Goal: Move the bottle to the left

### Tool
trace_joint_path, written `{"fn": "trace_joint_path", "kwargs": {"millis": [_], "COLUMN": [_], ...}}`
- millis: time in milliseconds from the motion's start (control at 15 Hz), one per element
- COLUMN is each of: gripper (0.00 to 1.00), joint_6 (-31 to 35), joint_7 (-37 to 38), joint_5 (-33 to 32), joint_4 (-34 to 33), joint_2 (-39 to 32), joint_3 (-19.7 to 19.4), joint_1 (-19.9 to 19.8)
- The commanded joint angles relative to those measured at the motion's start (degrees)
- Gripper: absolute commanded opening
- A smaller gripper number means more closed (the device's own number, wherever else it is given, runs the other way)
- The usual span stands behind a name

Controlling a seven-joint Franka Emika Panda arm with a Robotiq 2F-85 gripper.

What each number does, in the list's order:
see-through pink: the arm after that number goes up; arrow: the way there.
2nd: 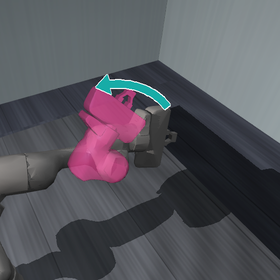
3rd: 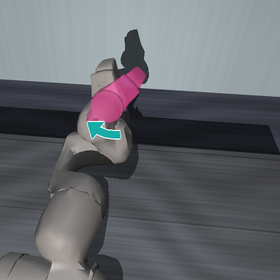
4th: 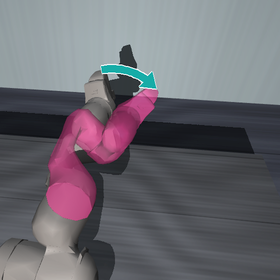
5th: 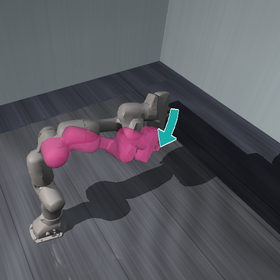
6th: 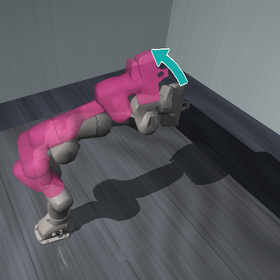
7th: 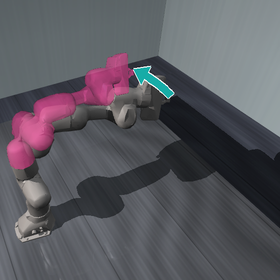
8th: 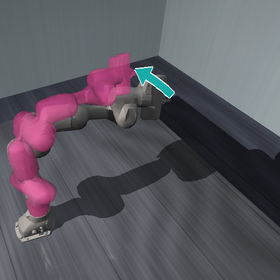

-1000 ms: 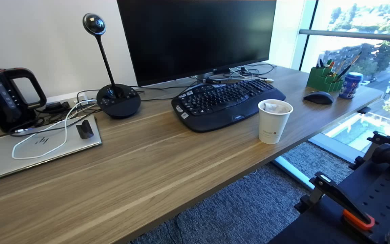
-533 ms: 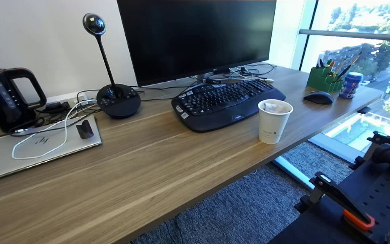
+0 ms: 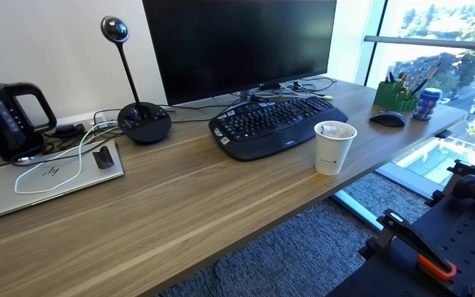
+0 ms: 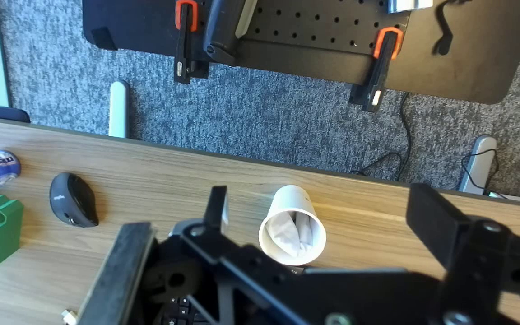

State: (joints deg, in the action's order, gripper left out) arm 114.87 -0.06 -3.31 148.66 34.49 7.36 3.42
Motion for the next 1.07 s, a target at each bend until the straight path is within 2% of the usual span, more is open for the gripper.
{"fn": "trace_joint_path", "kwargs": {"millis": [0, 267, 600, 1000], "gripper": [1.00, 1.00, 1.00, 1.00], "joint_6": [0.8, 1.8, 4.4, 5.2], "joint_7": [-0.3, -0.5, -0.9, 1.2], "joint_5": [-1.3, -3.4, -3.4, -4.4], "joint_4": [0.2, -0.8, -2.7, -6.2], "joint_2": [-0.1, -2.1, -5.5, -9.6], "joint_3": [-0.5, -1.2, -3.9, -7.0], "joint_1": [0.7, -0.1, -1.3, -5.5]}}
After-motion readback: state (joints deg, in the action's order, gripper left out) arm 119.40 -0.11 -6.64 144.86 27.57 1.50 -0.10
